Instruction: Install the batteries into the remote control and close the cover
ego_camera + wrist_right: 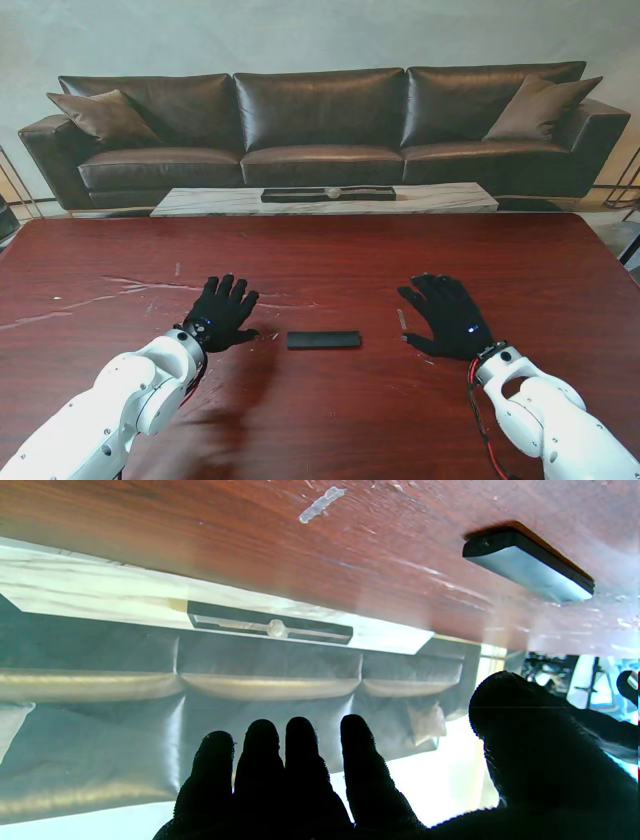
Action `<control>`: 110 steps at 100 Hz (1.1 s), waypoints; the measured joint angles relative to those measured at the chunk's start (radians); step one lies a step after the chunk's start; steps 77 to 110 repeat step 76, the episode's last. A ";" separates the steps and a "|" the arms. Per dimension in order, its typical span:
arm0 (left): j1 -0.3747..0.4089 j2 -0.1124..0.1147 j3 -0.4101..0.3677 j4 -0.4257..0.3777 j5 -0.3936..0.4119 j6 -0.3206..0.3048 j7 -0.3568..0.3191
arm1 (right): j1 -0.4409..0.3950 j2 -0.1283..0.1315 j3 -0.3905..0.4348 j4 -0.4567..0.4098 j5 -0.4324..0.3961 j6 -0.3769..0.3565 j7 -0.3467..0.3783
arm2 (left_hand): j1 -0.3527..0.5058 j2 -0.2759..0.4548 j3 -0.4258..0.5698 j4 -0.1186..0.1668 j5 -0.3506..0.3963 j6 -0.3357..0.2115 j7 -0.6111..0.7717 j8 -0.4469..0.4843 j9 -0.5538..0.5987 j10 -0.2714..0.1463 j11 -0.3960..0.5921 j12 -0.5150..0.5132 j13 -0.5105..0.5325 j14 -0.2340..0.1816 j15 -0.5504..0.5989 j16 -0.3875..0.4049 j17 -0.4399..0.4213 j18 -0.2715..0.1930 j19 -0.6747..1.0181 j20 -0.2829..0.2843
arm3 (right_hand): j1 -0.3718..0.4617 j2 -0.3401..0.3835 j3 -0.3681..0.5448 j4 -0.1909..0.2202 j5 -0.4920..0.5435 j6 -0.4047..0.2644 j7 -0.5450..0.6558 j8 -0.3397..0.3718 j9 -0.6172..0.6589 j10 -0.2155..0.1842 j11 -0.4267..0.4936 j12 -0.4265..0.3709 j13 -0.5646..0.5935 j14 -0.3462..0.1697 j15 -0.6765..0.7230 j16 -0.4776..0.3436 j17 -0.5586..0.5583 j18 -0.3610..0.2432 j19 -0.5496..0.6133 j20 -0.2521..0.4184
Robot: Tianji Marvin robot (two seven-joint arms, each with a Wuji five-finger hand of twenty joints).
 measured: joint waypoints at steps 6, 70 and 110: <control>-0.002 0.000 0.001 0.000 -0.001 0.000 0.000 | 0.000 0.000 0.003 0.004 -0.004 0.000 -0.008 | 0.000 0.000 0.000 0.000 0.000 0.000 0.000 0.000 0.000 0.000 0.000 0.000 0.000 0.000 0.000 0.000 0.000 0.000 0.000 0.000 | 0.000 0.000 0.000 0.000 0.000 0.000 0.000 0.000 0.010 0.000 0.001 0.000 0.000 0.000 0.000 0.000 0.000 0.000 0.000 0.000; -0.010 0.001 0.016 0.002 0.002 0.019 -0.018 | -0.015 0.004 0.017 -0.009 -0.012 -0.009 0.000 | 0.000 0.000 0.000 0.000 0.000 0.000 0.000 0.000 0.000 0.000 0.000 0.000 0.000 0.000 0.000 0.000 0.000 0.000 0.003 -0.001 | 0.000 0.000 -0.021 0.000 0.000 0.000 -0.001 0.012 0.010 0.000 0.001 0.000 0.000 0.000 0.000 0.000 -0.003 0.001 0.001 0.000; -0.010 0.001 0.015 0.002 0.002 0.019 -0.016 | -0.014 0.004 0.015 -0.009 -0.012 -0.008 0.002 | 0.000 0.000 0.000 0.000 0.000 0.000 0.000 0.000 0.000 0.000 0.000 0.000 0.000 0.000 0.000 0.000 0.000 0.000 0.003 -0.001 | 0.000 0.000 -0.021 0.000 0.000 0.000 -0.001 0.012 0.010 0.000 0.001 0.000 0.000 0.000 0.000 0.000 -0.007 0.001 0.002 0.000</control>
